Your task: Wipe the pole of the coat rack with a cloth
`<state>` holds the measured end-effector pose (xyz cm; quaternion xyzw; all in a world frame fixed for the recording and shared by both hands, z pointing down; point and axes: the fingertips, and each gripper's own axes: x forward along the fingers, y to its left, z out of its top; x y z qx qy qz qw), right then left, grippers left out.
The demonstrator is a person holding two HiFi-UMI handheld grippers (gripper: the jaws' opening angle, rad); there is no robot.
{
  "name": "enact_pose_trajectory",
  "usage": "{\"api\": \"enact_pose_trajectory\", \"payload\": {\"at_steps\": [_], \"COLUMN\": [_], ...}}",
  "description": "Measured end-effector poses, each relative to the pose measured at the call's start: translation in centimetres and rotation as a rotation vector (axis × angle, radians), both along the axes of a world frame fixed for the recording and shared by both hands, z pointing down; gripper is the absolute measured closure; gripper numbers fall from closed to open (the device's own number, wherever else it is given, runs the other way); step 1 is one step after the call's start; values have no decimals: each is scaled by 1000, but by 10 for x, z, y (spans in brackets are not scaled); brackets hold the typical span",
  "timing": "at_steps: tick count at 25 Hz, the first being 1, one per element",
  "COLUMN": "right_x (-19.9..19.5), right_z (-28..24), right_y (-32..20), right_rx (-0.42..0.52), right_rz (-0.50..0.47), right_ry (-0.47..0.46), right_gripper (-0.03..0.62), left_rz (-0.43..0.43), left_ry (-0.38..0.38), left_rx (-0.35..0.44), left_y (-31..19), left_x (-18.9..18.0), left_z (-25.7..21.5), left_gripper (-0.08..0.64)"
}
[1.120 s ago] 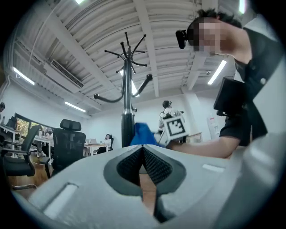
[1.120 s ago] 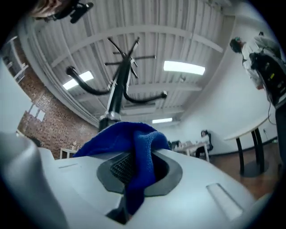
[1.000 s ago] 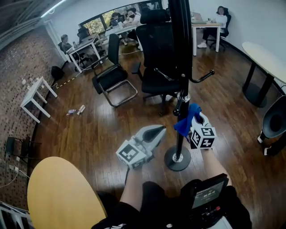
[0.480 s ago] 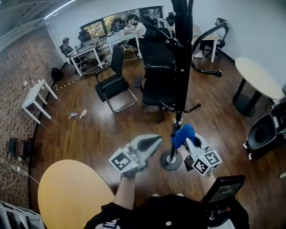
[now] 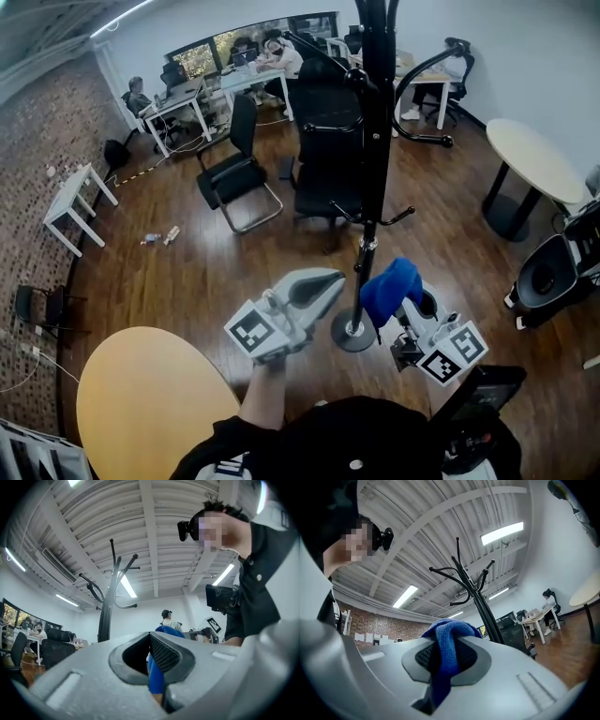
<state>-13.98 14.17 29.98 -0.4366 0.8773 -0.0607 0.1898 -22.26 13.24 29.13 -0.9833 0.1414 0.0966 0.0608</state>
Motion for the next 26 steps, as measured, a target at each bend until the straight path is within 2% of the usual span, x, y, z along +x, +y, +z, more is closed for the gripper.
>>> {"api": "enact_pose_trajectory", "payload": {"at_steps": [7, 26], "right_x": [-2, 2], "right_z": [-9, -10], "right_y": [6, 9], "right_rx": [32, 12], "right_rz": [3, 3], "right_ry": [19, -3], "right_gripper": [569, 571], "left_rz": [-4, 12], "left_ry": [8, -10], "left_rx": [23, 22], "left_y": [3, 2], "left_x": [1, 9], "left_z": [-6, -7], "left_gripper": [560, 560]}}
